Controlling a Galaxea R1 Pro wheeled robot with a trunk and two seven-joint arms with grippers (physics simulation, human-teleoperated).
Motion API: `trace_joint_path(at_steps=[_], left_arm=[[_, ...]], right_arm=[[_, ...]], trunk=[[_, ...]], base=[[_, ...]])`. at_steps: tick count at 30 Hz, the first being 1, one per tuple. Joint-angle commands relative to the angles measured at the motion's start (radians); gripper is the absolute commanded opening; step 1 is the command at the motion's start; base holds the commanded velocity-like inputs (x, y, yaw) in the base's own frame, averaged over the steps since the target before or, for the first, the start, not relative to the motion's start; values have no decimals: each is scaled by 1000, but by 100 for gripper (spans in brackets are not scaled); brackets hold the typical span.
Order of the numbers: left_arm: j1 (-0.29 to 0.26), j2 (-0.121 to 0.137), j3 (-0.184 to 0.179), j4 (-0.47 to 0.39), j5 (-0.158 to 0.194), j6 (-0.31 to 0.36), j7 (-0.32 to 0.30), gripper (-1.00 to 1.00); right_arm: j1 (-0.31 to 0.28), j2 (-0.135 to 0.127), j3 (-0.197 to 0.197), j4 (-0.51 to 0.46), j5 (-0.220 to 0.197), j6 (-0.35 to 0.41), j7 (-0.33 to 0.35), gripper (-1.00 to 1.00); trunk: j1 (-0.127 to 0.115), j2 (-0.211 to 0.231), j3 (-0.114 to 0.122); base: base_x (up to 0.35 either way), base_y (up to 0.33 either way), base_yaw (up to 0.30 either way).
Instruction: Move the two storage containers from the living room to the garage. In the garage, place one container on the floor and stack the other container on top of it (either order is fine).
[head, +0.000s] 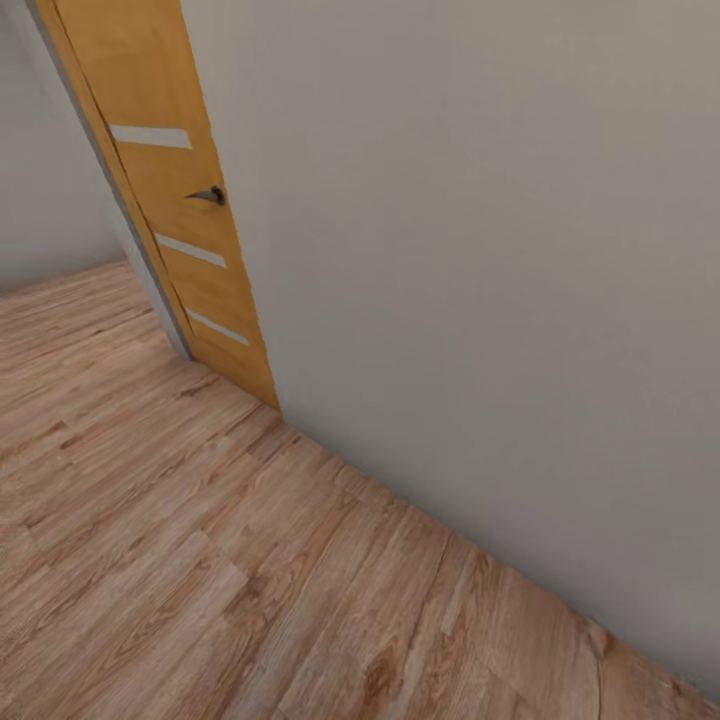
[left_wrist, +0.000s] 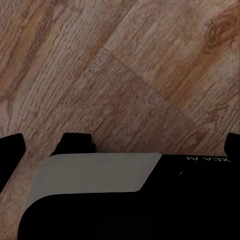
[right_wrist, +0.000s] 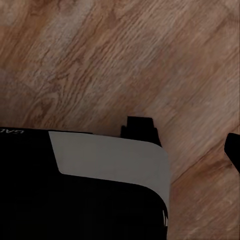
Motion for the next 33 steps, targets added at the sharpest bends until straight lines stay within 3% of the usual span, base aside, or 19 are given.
trace_joint_path(at_steps=[1, 33], left_arm=[[-1, 0, -8, 1, 9, -4, 5, 100], [-1, 0, -8, 3, 8, -4, 5, 100]], right_arm=[[0, 0, 4, -2, 0, 5, 1, 100], [0, 0, 4, -2, 0, 4, 0, 100]], trunk=[[0, 0, -1], [0, 0, -1]], base=[[311, 77, 280], [311, 93, 281]])
